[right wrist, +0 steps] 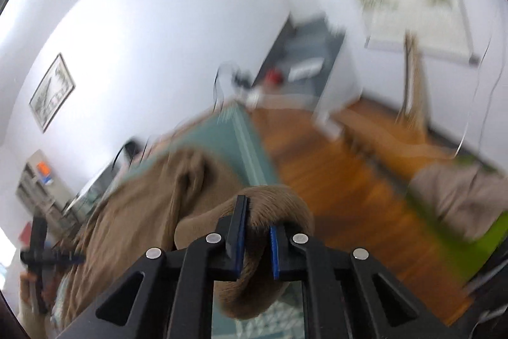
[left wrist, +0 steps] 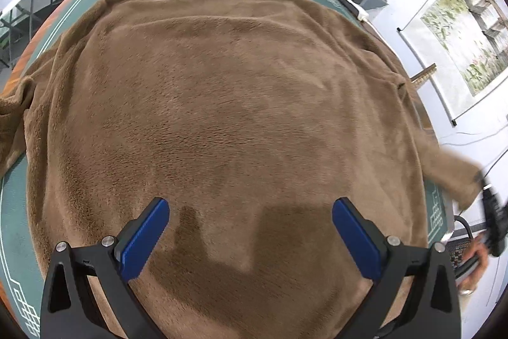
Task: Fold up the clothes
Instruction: 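Grasp the sleeve cuff with the right gripper and lift it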
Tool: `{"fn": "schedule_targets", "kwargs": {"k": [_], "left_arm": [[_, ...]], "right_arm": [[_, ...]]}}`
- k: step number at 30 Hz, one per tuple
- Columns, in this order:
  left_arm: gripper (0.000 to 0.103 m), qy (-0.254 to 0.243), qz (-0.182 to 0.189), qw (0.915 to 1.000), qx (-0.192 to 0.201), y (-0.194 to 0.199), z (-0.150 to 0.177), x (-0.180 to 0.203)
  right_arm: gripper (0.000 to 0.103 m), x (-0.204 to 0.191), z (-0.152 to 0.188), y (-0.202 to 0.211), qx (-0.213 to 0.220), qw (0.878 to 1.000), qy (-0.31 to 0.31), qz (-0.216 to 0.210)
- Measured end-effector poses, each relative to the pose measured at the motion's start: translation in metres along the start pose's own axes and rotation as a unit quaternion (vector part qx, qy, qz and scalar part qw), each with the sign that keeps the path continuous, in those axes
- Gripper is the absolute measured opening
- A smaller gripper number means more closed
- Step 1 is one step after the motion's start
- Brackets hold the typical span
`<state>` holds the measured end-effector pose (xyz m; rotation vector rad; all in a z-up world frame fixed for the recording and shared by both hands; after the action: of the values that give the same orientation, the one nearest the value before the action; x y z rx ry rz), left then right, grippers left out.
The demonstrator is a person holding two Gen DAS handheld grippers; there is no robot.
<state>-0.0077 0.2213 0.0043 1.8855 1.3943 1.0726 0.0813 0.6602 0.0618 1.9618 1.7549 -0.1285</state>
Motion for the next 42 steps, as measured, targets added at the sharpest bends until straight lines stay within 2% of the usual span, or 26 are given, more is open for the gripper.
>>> {"fn": "schedule_targets", "kwargs": {"k": [4, 6, 10, 13, 17, 22, 26, 27, 28, 29, 30, 31, 34, 36, 39, 41, 42], "left_arm": [[0.103, 0.005, 0.0, 1.0, -0.007, -0.007, 0.002, -0.003], [0.103, 0.006, 0.001, 0.9999, -0.009, -0.009, 0.002, -0.004], [0.103, 0.01, 0.004, 0.9999, -0.006, -0.008, 0.0, -0.009], [0.103, 0.015, 0.008, 0.9999, 0.002, -0.004, -0.006, -0.015], [0.103, 0.027, 0.016, 0.9993, 0.018, 0.003, -0.017, -0.027], [0.103, 0.057, 0.028, 0.9976, 0.03, 0.004, -0.024, -0.048], [0.103, 0.077, 0.042, 0.9957, 0.029, 0.004, -0.024, -0.059], [0.103, 0.075, 0.045, 0.9958, 0.03, 0.004, -0.024, -0.06], [0.103, 0.071, 0.046, 0.9959, 0.031, 0.005, -0.023, -0.061], [0.103, 0.068, 0.047, 0.9961, 0.031, 0.005, -0.023, -0.061], [0.103, 0.065, 0.048, 0.9963, 0.031, 0.004, -0.023, -0.061], [0.103, 0.062, 0.05, 0.9964, 0.03, 0.004, -0.022, -0.061], [0.103, 0.06, 0.053, 0.9965, 0.025, 0.001, -0.021, -0.062], [0.103, 0.06, 0.054, 0.9965, 0.02, -0.003, -0.02, -0.06], [0.103, 0.056, 0.054, 0.9969, 0.013, -0.009, -0.018, -0.052], [0.103, 0.051, 0.055, 0.9972, 0.009, -0.012, -0.017, -0.044], [0.103, 0.048, 0.055, 0.9973, 0.007, -0.013, -0.016, -0.041]], "right_arm": [[0.013, 0.004, -0.055, 0.013, 0.068, 0.996, 0.029, 0.04], [0.013, 0.001, -0.076, 0.011, 0.087, 0.995, 0.032, 0.048], [0.013, -0.016, -0.11, -0.002, 0.108, 0.992, 0.036, 0.045], [0.013, -0.044, -0.124, -0.019, 0.106, 0.993, 0.051, 0.027], [0.013, -0.106, -0.129, -0.038, 0.107, 0.99, 0.084, -0.022], [0.013, -0.207, -0.131, -0.06, 0.114, 0.98, 0.12, -0.112], [0.013, -0.27, -0.113, -0.078, 0.075, 0.972, 0.131, -0.179], [0.016, -0.278, -0.107, -0.083, 0.06, 0.971, 0.13, -0.191], [0.028, -0.28, -0.099, -0.088, 0.042, 0.971, 0.133, -0.194], [0.041, -0.277, -0.092, -0.093, 0.029, 0.973, 0.136, -0.185], [0.081, -0.267, -0.082, -0.098, 0.024, 0.977, 0.141, -0.158], [0.101, -0.255, -0.075, -0.1, 0.025, 0.98, 0.143, -0.135], [0.101, -0.207, -0.051, -0.107, 0.005, 0.986, 0.153, -0.067], [0.101, -0.174, -0.031, -0.106, -0.008, 0.983, 0.184, -0.009], [0.101, -0.149, -0.001, -0.107, -0.042, 0.962, 0.267, 0.036], [0.101, -0.132, 0.025, -0.11, -0.077, 0.941, 0.325, 0.053], [0.101, -0.128, 0.041, -0.114, -0.098, 0.93, 0.352, 0.049]]}}
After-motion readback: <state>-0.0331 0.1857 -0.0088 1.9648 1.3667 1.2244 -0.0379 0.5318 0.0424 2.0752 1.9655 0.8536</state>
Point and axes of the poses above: each gripper's, at about its wrist camera, not at the fingertips, and y roughly against the way its jaws point, x to its right, z to its underside, the point moved 4 cm from there along -y, roughly the way its jaws point, and after that the axes turned 10 degrees about x, right-handed, at the moved point
